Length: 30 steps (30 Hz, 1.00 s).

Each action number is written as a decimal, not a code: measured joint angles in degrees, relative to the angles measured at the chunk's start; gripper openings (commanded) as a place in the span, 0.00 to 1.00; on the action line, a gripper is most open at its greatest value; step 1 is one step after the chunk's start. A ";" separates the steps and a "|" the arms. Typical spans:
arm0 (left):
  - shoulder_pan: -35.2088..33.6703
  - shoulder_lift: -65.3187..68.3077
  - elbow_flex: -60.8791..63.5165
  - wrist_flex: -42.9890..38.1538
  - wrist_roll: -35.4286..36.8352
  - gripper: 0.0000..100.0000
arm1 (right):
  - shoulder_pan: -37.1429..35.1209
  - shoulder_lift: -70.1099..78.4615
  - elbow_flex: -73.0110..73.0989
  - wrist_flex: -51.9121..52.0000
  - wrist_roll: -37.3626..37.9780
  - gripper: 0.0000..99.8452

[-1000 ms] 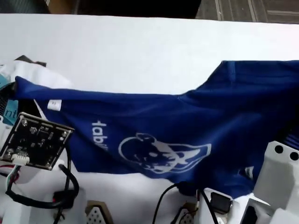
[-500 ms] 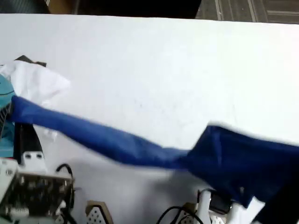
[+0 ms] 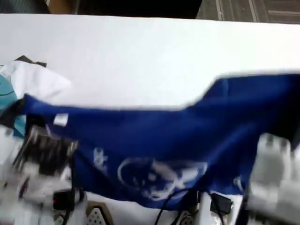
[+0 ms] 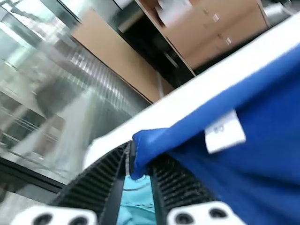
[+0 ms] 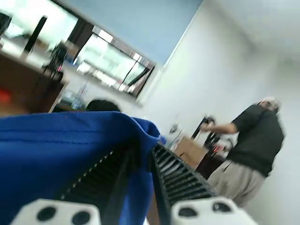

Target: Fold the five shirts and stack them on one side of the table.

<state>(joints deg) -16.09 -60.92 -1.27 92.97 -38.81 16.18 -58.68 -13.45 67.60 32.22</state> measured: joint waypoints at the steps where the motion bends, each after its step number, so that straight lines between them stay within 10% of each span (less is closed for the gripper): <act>1: 0.00 0.00 3.87 -2.20 0.00 0.02 | 0.00 1.58 2.02 -0.97 0.00 0.02; 15: -0.18 16.26 27.87 -30.77 0.00 0.02 | -3.60 23.65 25.67 -20.57 0.00 0.02; 30: 0.35 49.23 10.99 -23.38 0.09 0.02 | -21.10 52.66 24.88 -12.04 -14.15 0.03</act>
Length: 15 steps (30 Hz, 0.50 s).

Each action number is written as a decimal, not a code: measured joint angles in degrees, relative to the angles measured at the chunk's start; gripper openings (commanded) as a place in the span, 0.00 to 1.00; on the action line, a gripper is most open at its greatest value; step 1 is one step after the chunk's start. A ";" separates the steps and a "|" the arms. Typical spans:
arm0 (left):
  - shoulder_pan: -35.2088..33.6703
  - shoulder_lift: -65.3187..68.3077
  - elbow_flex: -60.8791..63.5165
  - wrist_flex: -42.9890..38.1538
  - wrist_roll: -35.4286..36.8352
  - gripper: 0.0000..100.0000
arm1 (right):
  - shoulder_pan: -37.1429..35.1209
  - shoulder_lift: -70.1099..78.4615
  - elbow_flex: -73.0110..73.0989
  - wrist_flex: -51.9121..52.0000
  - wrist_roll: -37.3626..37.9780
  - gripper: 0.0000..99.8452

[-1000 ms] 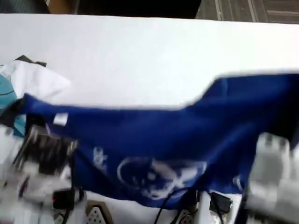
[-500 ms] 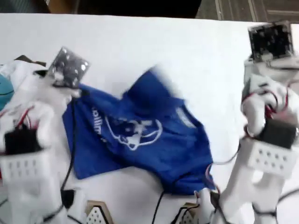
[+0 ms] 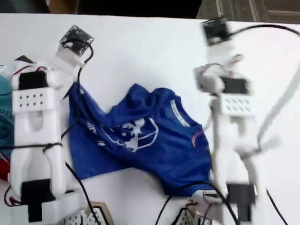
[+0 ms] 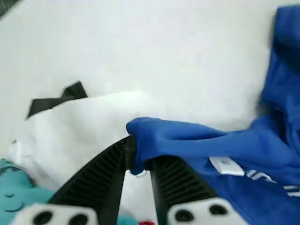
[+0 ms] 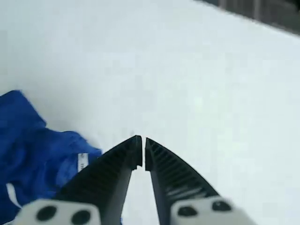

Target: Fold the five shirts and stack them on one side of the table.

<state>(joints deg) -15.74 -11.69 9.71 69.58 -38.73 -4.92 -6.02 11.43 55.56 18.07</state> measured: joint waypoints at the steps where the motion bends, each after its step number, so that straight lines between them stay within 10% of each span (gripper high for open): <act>1: 0.09 0.53 0.00 0.62 0.00 0.02 | -1.67 3.96 -2.37 1.49 -0.44 0.05; 6: 0.09 0.97 0.00 3.52 0.00 0.02 | -8.35 24.70 -22.77 14.77 -2.73 0.25; 15: 0.00 1.49 0.00 5.45 0.00 0.02 | -16.97 58.81 -69.54 35.08 -4.31 0.17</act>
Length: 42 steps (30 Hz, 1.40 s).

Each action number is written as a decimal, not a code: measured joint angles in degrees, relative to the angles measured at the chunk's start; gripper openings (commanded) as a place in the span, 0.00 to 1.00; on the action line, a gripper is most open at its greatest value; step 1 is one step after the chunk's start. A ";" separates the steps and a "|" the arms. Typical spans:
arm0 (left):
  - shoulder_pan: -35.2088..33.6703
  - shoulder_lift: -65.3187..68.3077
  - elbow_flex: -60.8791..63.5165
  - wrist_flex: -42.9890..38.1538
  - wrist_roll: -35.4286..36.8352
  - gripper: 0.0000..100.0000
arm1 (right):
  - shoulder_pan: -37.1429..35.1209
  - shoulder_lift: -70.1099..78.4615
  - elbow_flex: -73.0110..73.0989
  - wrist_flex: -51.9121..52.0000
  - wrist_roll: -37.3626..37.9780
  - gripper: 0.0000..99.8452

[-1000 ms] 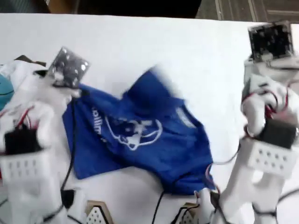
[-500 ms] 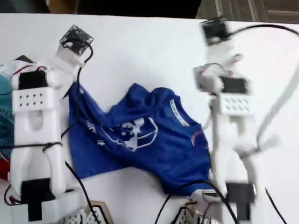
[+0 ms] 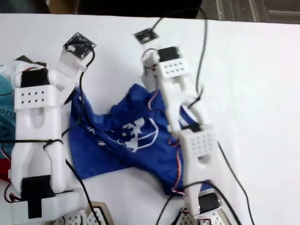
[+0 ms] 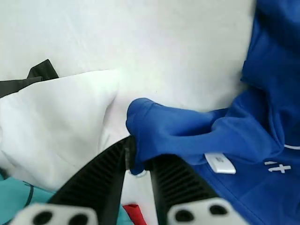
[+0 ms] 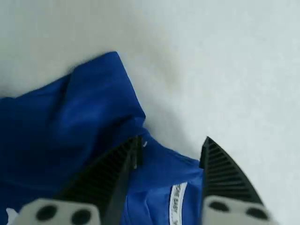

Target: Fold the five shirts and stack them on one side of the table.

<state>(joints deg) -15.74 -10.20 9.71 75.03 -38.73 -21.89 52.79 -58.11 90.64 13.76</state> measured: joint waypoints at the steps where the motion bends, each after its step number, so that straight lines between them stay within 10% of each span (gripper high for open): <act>1: 0.00 0.00 0.00 0.44 0.00 0.02 | -0.62 3.16 -4.22 0.35 0.00 0.17; 21: 0.09 0.00 0.00 2.90 0.09 0.02 | -6.77 18.46 -21.80 1.32 0.00 0.23; 27: 0.09 0.00 0.00 2.90 0.09 0.02 | -6.68 20.31 -21.80 1.14 -0.09 0.01; 42: 0.18 0.00 0.00 2.90 0.09 0.02 | -4.75 16.79 -28.75 6.24 0.00 0.02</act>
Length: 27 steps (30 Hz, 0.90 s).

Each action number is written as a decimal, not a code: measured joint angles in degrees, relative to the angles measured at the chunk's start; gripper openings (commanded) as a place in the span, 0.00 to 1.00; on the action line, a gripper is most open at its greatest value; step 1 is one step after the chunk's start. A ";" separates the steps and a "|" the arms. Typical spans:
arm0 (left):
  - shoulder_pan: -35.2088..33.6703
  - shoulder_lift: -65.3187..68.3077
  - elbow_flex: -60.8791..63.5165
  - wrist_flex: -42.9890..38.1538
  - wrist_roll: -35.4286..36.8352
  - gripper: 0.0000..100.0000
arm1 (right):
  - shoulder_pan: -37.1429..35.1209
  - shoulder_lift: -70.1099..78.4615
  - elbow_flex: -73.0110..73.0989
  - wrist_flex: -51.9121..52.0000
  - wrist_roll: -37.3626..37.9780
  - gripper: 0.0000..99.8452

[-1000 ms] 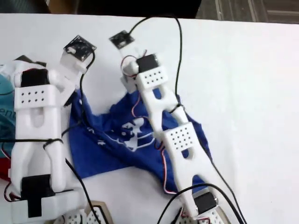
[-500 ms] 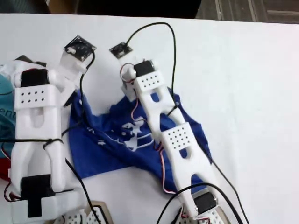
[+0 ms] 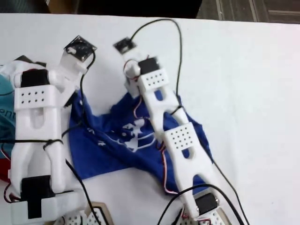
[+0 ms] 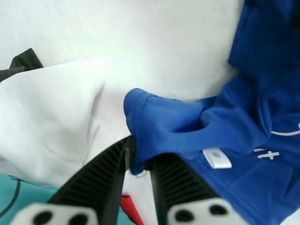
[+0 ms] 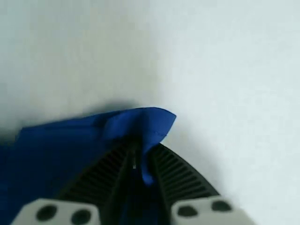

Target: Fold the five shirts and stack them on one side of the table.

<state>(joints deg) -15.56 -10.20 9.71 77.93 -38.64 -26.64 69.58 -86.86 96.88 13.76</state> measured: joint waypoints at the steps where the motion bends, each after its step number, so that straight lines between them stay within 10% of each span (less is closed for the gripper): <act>1: -0.09 0.00 0.00 0.00 0.00 0.02 | 0.62 -1.49 -0.70 0.26 0.00 0.02; 16: 0.70 0.00 -9.32 8.62 4.57 0.02 | 14.24 -33.14 0.97 1.23 7.38 0.02; 27: 4.57 -5.19 -30.24 23.38 8.18 0.02 | 15.74 -82.29 38.33 1.32 12.22 0.02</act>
<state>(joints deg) -10.99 -15.38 -20.53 101.32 -30.46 -10.90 -12.70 -48.53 98.20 25.98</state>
